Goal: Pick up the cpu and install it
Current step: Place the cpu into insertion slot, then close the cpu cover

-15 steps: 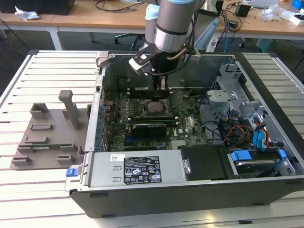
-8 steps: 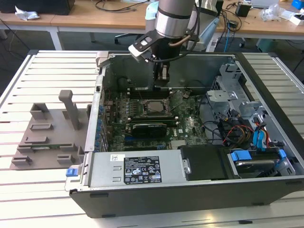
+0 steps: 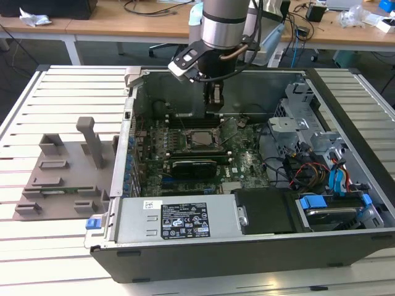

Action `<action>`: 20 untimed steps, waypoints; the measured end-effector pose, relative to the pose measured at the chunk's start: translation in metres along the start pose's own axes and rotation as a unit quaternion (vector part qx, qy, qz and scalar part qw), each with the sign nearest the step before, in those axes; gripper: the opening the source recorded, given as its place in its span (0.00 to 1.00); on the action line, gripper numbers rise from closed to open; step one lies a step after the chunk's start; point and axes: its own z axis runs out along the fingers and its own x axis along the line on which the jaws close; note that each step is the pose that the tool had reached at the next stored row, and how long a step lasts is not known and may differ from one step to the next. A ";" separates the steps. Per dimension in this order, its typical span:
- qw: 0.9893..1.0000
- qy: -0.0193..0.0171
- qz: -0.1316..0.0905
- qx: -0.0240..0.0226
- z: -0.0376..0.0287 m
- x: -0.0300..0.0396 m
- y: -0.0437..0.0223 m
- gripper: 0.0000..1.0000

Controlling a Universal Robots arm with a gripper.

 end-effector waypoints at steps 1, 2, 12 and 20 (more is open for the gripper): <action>1.000 0.000 0.000 -0.003 0.0001 0.0000 0.0000 0.11; 1.000 0.000 0.000 -0.005 0.0001 0.0000 0.0000 0.11; 1.000 0.000 0.001 -0.011 0.0001 0.0000 0.0000 0.11; 1.000 0.000 -0.001 -0.013 -0.0002 0.0001 0.0140 0.11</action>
